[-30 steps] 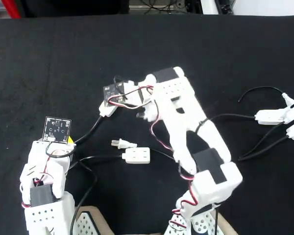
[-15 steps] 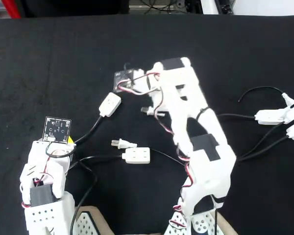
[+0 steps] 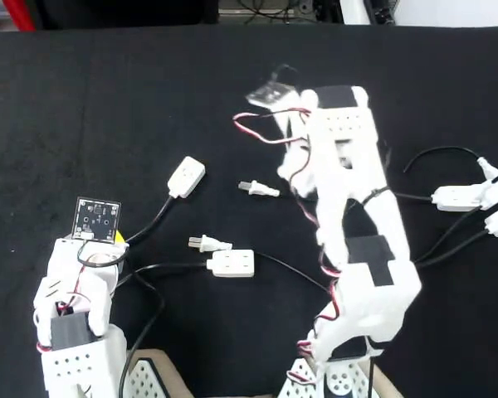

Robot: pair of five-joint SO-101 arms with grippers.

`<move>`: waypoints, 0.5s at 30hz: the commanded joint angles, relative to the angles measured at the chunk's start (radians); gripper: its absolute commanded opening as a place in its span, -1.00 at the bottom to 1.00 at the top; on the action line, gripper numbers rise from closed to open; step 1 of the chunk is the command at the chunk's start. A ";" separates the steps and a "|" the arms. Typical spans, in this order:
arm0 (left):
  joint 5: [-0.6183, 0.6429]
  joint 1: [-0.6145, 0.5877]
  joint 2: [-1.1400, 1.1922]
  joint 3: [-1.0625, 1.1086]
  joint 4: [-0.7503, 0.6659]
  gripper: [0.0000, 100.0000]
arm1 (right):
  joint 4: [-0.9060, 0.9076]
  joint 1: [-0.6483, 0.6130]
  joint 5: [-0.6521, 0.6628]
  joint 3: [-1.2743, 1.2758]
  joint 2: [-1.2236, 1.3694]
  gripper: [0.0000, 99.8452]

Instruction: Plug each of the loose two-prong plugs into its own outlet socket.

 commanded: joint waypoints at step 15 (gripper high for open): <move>-0.009 -0.005 -0.006 0.019 0.002 -0.66 | -0.118 0.006 -0.628 0.151 -0.012 -0.85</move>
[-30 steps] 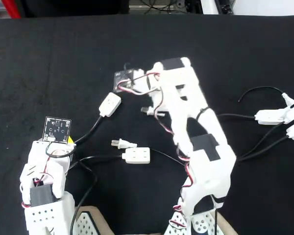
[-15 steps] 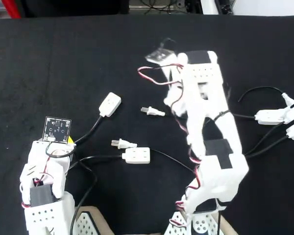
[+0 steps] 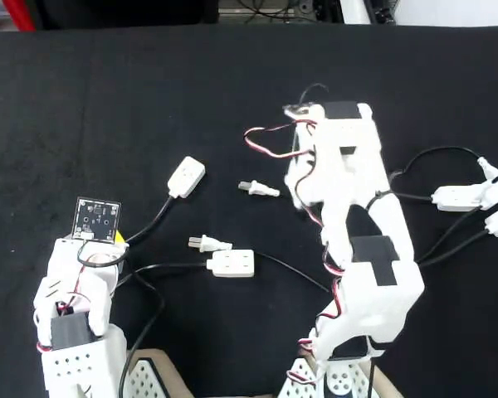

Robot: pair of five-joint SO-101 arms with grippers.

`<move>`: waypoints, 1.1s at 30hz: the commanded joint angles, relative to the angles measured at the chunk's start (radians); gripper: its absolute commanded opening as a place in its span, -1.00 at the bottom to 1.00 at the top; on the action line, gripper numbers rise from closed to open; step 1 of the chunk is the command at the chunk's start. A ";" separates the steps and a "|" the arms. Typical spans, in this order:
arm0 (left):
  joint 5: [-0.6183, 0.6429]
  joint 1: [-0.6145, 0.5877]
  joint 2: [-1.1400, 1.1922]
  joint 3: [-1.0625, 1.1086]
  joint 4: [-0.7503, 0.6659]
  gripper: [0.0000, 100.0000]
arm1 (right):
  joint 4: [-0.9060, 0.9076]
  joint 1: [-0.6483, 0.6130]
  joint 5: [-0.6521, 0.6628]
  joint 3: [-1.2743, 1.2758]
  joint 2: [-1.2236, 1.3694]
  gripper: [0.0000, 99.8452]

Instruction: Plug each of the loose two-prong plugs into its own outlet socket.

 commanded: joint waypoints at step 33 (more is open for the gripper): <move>-0.009 -0.005 -0.006 0.019 -0.003 -0.66 | -0.189 0.087 -0.350 -0.789 0.562 -0.86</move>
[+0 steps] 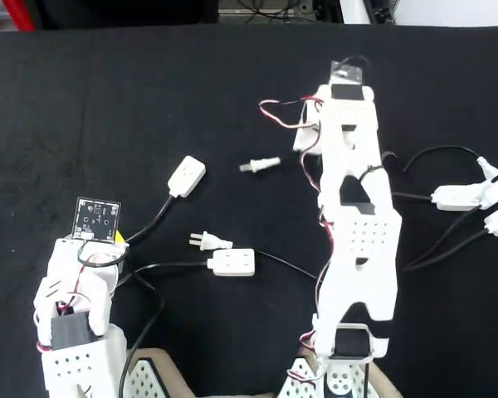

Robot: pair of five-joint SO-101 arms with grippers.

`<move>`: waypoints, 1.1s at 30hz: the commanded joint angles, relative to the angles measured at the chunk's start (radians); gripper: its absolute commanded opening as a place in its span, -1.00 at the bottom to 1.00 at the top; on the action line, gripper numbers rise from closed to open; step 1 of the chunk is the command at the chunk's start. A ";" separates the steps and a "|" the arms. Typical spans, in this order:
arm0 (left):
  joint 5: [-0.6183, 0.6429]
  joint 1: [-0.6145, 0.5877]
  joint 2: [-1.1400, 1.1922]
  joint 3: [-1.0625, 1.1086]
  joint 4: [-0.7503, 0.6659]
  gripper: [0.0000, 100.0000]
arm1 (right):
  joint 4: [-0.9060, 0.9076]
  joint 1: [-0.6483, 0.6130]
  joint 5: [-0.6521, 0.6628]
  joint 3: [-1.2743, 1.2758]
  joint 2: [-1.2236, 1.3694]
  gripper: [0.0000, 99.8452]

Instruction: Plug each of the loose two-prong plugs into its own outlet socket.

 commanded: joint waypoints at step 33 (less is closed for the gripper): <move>-0.009 -0.005 -0.006 0.019 -0.002 -0.66 | 0.169 -0.273 -0.623 -0.352 0.202 -0.85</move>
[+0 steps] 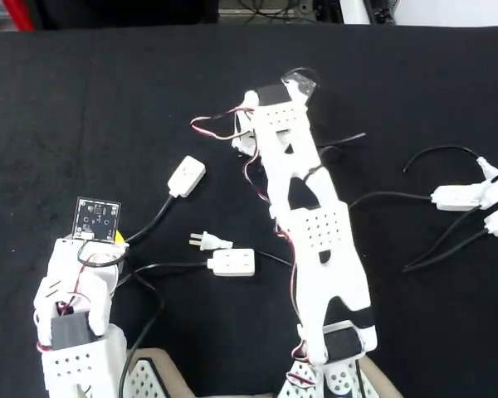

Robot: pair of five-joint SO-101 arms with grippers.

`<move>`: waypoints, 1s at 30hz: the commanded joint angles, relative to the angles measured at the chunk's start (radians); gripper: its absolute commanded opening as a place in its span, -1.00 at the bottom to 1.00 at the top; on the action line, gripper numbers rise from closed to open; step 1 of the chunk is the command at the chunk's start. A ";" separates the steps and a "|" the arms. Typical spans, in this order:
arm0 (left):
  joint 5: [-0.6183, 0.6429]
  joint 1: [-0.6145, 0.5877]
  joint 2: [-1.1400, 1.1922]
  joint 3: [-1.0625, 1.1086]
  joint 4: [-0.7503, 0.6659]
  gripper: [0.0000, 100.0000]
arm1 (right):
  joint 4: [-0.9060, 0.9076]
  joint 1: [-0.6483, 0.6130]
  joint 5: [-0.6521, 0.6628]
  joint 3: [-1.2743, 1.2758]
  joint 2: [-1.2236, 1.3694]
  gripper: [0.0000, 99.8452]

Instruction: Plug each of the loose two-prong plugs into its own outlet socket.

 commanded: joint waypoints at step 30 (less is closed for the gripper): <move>-0.009 -0.005 -0.006 0.019 0.002 -0.66 | -0.049 0.057 -0.066 -0.239 0.047 -0.85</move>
